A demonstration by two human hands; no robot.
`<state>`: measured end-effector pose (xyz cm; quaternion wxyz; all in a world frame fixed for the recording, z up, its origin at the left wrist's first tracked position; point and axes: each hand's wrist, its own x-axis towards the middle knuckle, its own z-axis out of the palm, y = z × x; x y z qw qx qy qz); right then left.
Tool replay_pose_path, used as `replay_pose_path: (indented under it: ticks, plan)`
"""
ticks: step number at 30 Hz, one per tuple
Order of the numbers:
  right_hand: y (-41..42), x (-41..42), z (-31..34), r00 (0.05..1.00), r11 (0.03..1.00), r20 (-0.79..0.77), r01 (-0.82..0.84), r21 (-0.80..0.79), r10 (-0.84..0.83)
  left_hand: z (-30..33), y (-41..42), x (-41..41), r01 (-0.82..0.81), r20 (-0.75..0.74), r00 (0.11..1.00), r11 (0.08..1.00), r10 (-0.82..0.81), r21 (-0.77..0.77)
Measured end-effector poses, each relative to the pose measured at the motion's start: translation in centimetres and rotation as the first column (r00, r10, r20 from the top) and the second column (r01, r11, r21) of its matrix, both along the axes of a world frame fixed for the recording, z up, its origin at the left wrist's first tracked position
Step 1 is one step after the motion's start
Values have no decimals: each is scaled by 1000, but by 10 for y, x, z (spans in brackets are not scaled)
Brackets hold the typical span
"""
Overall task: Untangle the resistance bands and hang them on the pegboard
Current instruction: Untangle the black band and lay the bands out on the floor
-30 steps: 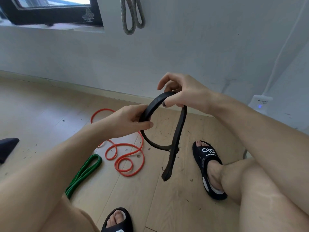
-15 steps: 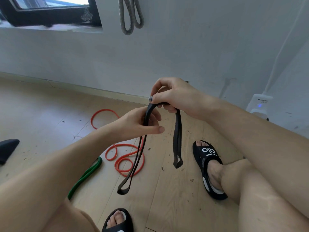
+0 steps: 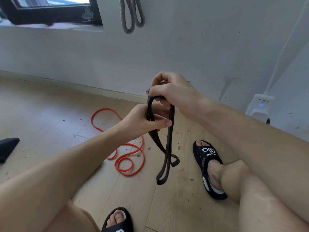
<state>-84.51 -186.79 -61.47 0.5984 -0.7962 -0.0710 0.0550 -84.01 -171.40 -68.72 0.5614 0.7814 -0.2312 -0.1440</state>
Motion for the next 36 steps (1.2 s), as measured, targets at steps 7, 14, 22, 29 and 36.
replay_pose_path:
  ticks: [7,14,22,29,36]
  plan:
    - [0,1,3,999,990,-39,15,142,-10,-1,-4,0,-34,106,994,999,36,-24]
    - [1,4,0,991,946,-126,81,315,-42,3,-4,1,-54,124,991,998,50,31]
    - [2,8,2,979,877,-194,148,457,-64,0,0,-1,-107,96,990,994,104,29]
    - [-4,9,2,977,878,-169,196,438,-134,0,-2,-3,-90,92,993,984,76,152]
    - [-14,14,3,970,861,-178,232,452,-167,4,1,-4,-52,44,998,988,46,147]
